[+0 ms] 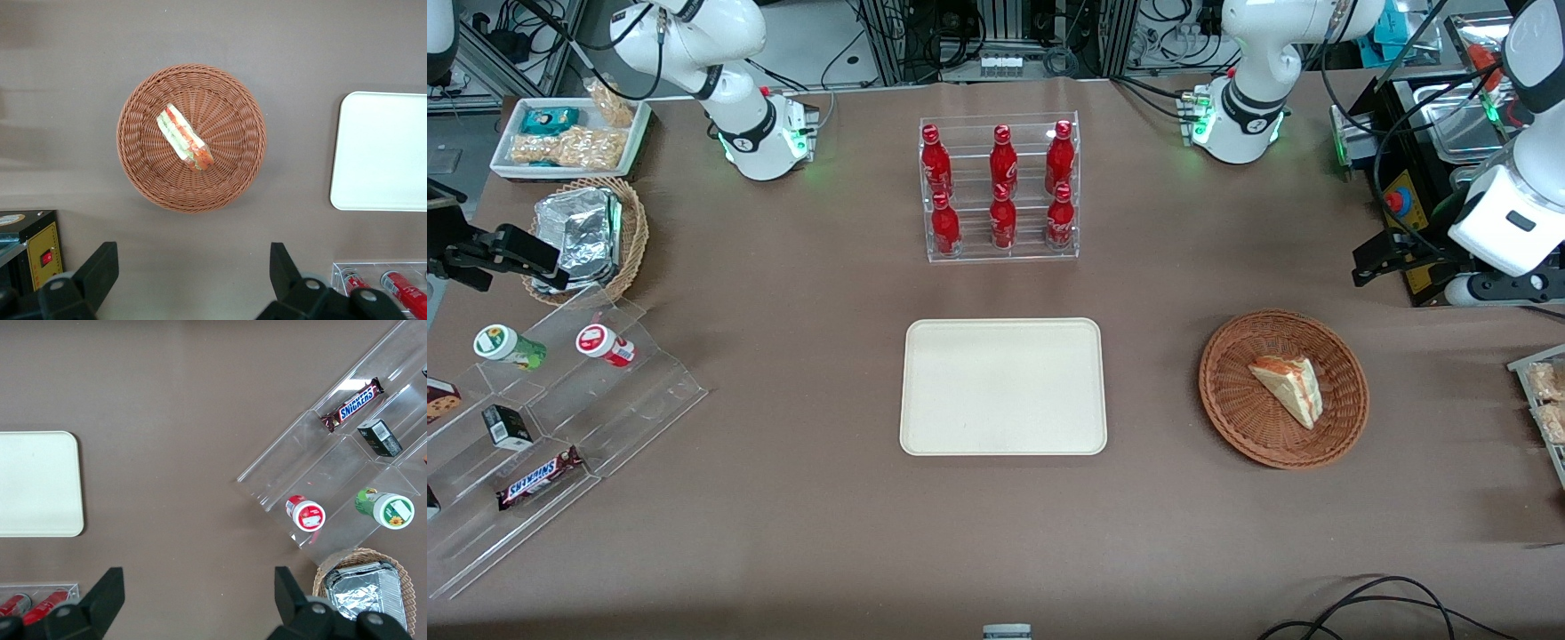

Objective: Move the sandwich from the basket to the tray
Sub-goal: 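Move the left gripper from rest toward the wicker basket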

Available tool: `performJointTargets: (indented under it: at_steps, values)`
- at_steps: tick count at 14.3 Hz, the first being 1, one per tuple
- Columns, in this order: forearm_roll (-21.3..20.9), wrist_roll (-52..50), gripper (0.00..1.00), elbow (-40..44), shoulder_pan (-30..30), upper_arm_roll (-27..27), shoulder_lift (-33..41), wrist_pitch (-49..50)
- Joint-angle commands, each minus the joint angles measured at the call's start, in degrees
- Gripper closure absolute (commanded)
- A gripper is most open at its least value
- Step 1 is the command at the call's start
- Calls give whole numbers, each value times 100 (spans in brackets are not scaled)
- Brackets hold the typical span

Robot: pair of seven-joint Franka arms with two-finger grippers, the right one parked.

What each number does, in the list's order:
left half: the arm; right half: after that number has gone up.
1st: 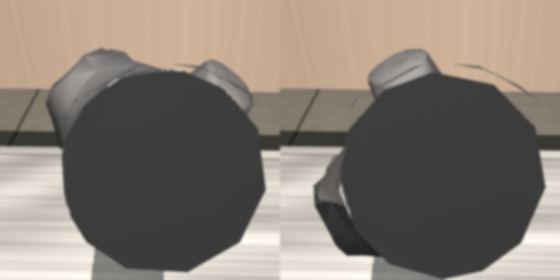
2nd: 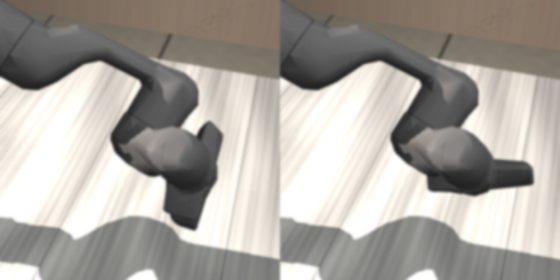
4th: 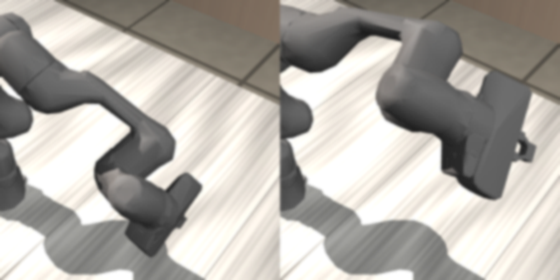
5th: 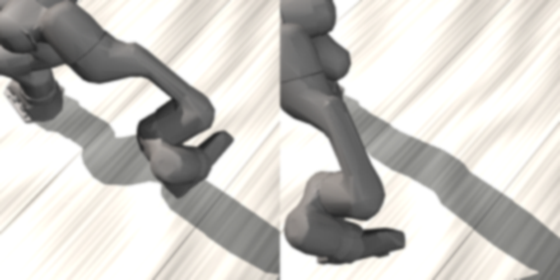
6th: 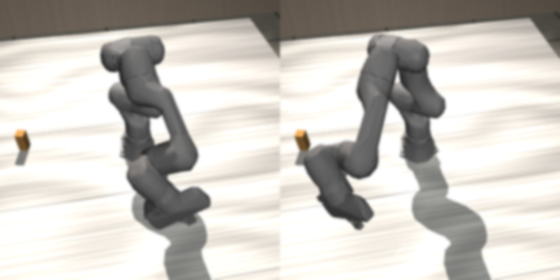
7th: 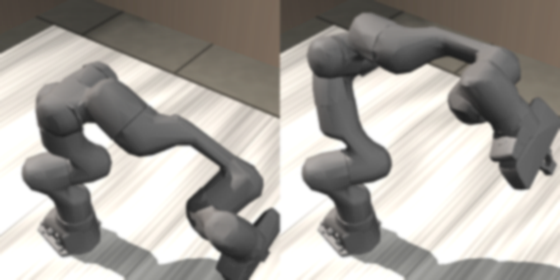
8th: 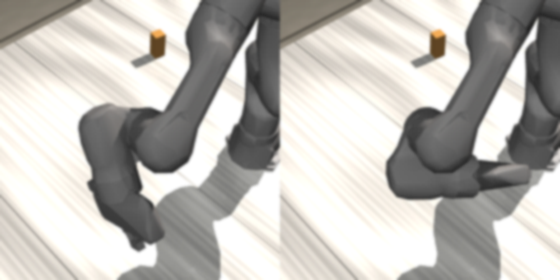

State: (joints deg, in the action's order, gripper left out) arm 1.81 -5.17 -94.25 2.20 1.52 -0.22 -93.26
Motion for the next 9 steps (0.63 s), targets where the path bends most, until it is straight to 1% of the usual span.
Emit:
performJointTargets:
  at_steps: [1,9]
  values:
    - [57,191,0,152,-10,-3,-58,132]
    - [39,192,0,65,-10,-12,-66,484]
